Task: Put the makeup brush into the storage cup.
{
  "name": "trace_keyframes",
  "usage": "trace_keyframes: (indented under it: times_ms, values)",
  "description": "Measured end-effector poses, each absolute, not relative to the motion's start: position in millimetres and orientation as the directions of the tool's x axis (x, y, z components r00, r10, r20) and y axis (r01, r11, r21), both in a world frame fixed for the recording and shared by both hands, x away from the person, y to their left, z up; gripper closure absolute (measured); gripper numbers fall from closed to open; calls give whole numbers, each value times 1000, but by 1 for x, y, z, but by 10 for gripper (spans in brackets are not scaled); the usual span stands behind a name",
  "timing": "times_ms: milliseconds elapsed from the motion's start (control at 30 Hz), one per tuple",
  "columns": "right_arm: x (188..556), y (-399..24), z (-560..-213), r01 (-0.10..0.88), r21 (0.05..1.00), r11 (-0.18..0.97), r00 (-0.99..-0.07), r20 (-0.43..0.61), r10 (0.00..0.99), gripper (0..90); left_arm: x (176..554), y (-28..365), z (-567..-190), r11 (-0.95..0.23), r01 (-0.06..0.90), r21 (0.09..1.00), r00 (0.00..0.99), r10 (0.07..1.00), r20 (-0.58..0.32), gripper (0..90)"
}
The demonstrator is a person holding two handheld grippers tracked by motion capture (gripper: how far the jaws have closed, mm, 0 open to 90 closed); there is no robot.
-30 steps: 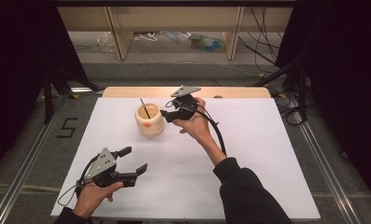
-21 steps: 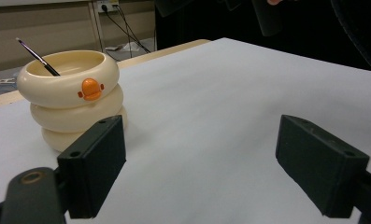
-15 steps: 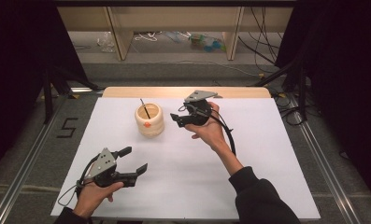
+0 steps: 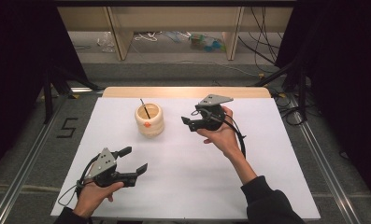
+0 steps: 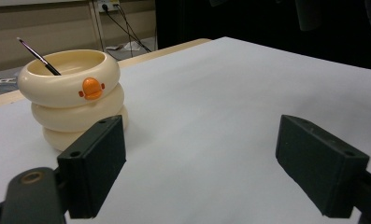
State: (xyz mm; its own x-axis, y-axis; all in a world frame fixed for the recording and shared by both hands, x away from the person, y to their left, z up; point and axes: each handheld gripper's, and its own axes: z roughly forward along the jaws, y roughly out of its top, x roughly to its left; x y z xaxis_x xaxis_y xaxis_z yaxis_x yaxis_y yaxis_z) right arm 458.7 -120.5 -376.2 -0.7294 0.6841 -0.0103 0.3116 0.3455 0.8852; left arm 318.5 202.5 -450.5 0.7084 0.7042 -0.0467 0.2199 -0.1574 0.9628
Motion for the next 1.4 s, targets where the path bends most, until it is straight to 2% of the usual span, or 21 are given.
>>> trace_keyframes:
  times_ms: [33, 133, 367, 400, 667, 1400]
  values:
    - [457, -123, -376, 317, 883, 347, -731, -6, 682, 301, 319, 203, -450, -169, 210, 963, 710, 703, -32, 162]
    - [453, -130, -378, 315, 886, 340, -732, -1, 681, 301, 318, 201, -451, -150, 229, 962, 720, 691, -63, 162]
    - [443, -146, -383, 326, 885, 333, -719, 4, 695, 301, 319, 203, -450, -167, 213, 963, 708, 706, -35, 162]
    - [443, -148, -384, 330, 882, 337, -721, 4, 693, 300, 319, 200, -451, -123, 210, 970, 696, 715, -60, 162]
    - [435, -164, -387, 334, 890, 311, -710, 21, 704, 301, 319, 200, -451, -116, 211, 971, 696, 715, -66, 162]
    - [423, -179, -391, 334, 893, 302, -704, 24, 710, 272, 318, 199, -451, -104, 213, 972, 691, 719, -75, 162]
